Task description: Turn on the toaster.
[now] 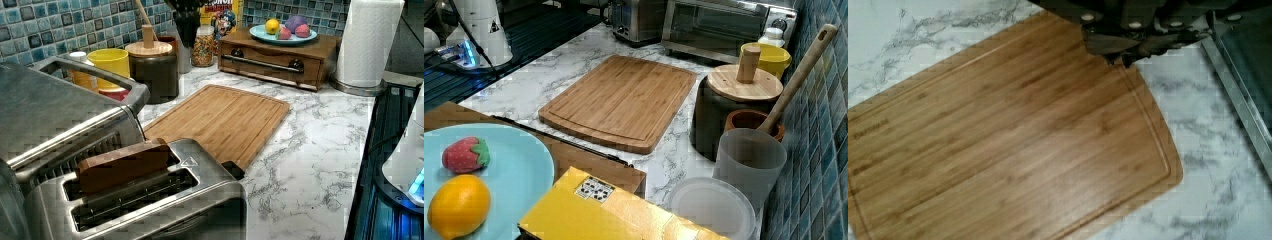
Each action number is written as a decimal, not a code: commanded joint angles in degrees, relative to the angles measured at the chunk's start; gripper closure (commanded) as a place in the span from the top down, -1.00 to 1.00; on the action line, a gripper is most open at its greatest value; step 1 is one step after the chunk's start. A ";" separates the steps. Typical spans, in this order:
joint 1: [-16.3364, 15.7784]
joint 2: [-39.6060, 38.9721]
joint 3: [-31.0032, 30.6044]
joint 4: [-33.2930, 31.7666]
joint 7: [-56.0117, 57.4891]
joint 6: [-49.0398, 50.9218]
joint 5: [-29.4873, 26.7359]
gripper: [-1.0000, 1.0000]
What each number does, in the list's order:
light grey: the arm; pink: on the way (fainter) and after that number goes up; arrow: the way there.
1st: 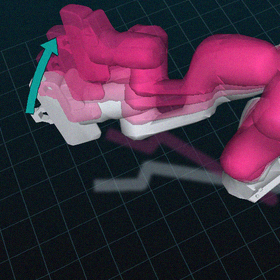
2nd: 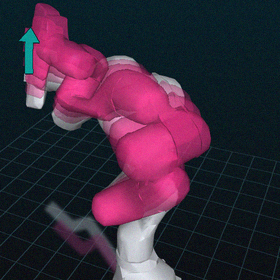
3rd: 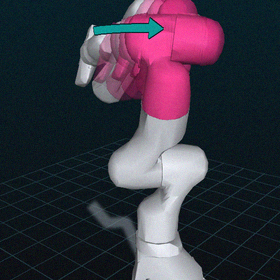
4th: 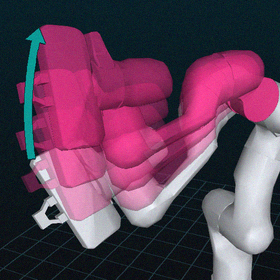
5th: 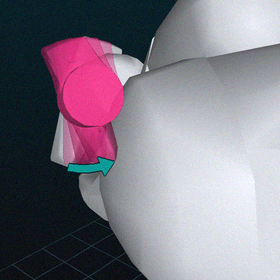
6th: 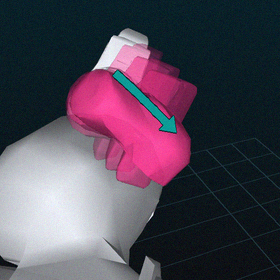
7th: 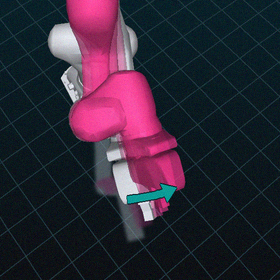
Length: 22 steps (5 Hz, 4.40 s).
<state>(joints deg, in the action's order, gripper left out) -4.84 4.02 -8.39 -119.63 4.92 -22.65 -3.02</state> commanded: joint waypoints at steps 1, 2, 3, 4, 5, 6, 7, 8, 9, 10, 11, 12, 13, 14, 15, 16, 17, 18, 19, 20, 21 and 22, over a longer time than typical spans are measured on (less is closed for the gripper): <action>-3.67 11.75 -6.15 -11.90 -4.15 -4.55 -7.64 -1.00; -5.01 14.28 -6.64 -15.60 -6.23 -6.06 -8.63 -1.00; -5.80 15.33 -9.29 -17.75 -11.00 -6.63 -9.41 -1.00; -6.78 15.84 -11.46 -19.96 -14.98 -8.16 -11.29 -1.00; -7.52 16.50 -12.45 -21.77 -16.68 -9.28 -13.53 -1.00; -7.90 19.13 -15.29 -25.11 -19.57 -12.62 -14.77 -1.00; -6.89 19.18 -16.47 -25.67 -21.02 -13.05 -16.17 -1.00; -6.96 18.40 -17.02 -25.73 -20.25 -12.14 -17.67 -1.00; -7.54 18.65 -17.85 -26.18 -20.07 -13.00 -18.12 -1.00; -8.78 17.96 -18.70 -27.30 -20.05 -14.43 -17.73 -1.00; -8.96 16.73 -19.85 -27.58 -19.30 -14.72 -18.59 -1.00; -9.82 18.46 -21.59 -30.48 -19.28 -18.55 -20.24 -1.00; -8.14 16.19 -23.09 -30.13 -20.61 -18.14 -20.12 -1.00; -5.41 15.09 -23.94 -30.91 -23.92 -17.87 -18.71 -1.00; -4.61 16.10 -23.25 -32.55 -23.07 -19.41 -20.59 -1.00; -5.25 15.57 -22.58 -32.28 -20.01 -21.68 -22.98 -1.00; -6.75 16.97 -20.94 -31.51 -16.80 -21.24 -25.24 -1.00; -7.29 17.87 -20.47 -31.28 -15.53 -22.73 -25.85 -1.00; -6.64 14.67 -20.92 -30.17 -15.57 -22.10 -23.82 -1.00; -7.06 14.29 -19.40 -29.60 -14.14 -21.55 -25.07 -1.00; -7.45 12.18 -18.93 -28.66 -11.95 -21.23 -25.86 -1.00; -6.97 11.92 -19.40 -28.99 -12.52 -22.92 -25.53 -1.00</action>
<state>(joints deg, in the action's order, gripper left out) -11.42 14.07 -29.07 -151.18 -12.52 -45.01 -27.86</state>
